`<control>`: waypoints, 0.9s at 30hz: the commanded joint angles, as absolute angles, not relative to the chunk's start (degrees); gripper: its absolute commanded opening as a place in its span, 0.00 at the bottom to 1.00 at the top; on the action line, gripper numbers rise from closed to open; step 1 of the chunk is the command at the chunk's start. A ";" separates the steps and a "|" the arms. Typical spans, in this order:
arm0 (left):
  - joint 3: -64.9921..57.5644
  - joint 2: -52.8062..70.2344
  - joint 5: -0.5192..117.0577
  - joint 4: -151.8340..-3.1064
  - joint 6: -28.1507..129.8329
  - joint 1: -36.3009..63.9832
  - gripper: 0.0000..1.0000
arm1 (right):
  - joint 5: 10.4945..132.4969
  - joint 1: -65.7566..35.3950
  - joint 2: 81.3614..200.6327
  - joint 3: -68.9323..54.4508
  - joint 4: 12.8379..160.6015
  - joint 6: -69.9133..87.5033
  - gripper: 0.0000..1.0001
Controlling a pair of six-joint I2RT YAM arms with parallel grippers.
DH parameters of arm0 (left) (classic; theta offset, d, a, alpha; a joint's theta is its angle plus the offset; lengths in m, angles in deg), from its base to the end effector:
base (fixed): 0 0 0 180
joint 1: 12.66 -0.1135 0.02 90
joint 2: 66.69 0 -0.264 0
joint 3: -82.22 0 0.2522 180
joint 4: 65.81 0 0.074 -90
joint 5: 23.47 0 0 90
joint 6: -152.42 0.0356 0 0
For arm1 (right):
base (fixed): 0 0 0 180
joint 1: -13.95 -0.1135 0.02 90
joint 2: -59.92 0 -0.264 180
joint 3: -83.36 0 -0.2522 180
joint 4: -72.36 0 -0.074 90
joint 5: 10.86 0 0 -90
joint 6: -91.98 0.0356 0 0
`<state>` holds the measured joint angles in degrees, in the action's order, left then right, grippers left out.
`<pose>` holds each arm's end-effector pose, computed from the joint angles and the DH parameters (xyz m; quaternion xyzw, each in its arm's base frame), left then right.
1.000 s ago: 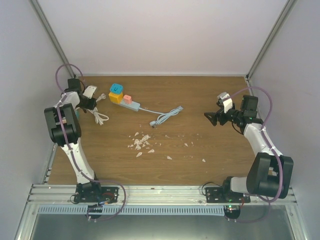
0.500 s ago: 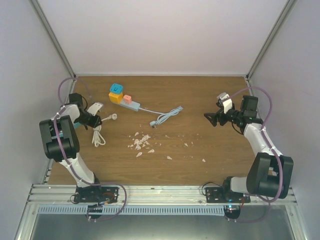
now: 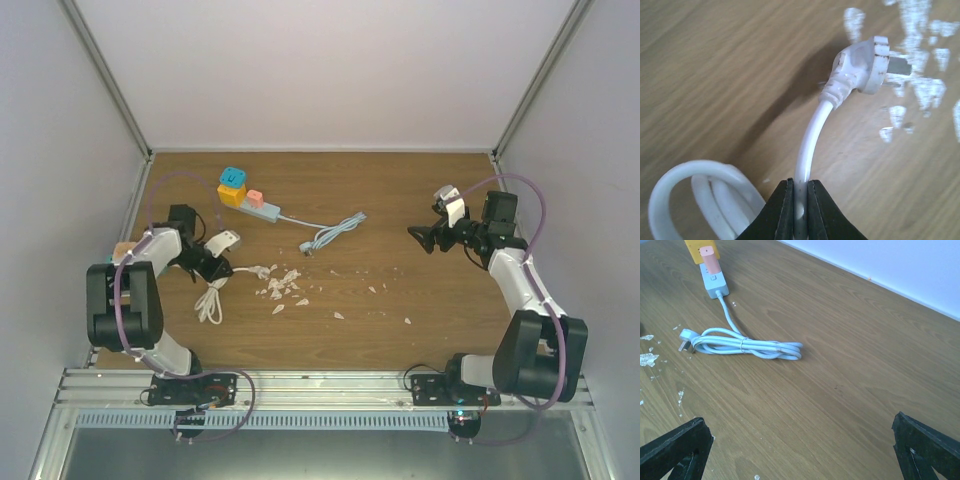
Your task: Pull the plug off the socket
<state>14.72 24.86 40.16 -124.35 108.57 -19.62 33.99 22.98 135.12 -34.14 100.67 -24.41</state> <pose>0.2710 0.0172 0.1696 0.3397 0.9104 -0.1755 0.1580 0.2740 -0.0180 0.2483 -0.2842 0.8066 0.2163 0.4710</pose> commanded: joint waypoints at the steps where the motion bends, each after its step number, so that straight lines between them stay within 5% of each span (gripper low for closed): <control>1: 16.46 21.05 35.46 -126.86 108.60 -14.64 0.09 | 32.79 22.60 133.51 -34.21 101.03 -25.70 1.00; 15: 15.50 21.76 33.76 -122.41 100.02 6.88 0.06 | 33.76 22.80 131.70 -34.19 100.54 -25.46 1.00; 27: 1.16 38.91 27.93 -115.72 89.67 24.80 0.06 | 34.48 25.98 129.22 -34.50 99.03 -22.96 1.00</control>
